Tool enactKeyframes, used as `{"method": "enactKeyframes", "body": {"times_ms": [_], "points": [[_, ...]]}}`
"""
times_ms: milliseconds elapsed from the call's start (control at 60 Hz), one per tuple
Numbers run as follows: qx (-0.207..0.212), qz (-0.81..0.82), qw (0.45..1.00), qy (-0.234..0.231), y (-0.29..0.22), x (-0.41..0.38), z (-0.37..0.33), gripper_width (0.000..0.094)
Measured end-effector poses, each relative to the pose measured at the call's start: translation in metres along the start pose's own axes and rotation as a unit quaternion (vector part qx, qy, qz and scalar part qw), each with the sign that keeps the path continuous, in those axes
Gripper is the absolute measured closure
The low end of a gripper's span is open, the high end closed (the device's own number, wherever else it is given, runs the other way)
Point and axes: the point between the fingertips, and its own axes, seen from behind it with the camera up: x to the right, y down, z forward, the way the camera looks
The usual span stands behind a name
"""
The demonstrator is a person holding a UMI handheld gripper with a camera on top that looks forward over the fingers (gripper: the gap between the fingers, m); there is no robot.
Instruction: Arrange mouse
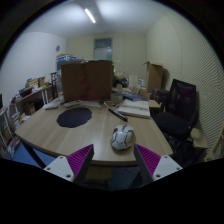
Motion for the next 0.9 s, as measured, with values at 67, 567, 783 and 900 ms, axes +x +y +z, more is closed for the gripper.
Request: {"method": "enactKeyframes", "body": {"times_ms": [67,567,783,900], "points": [[-0.007,0.009,1.0,0.013,0.005,0.012,0.024,0.0101],[-0.011,0.031,0.999,0.042,-0.011,0.024,0.123,0.0147],[0.017,0.041,0.996,0.08,-0.012,0.033,0.128,0.0443],[0.043,0.057,0.993,0.089,-0.028,0.031,0.114,0.0513]]}}
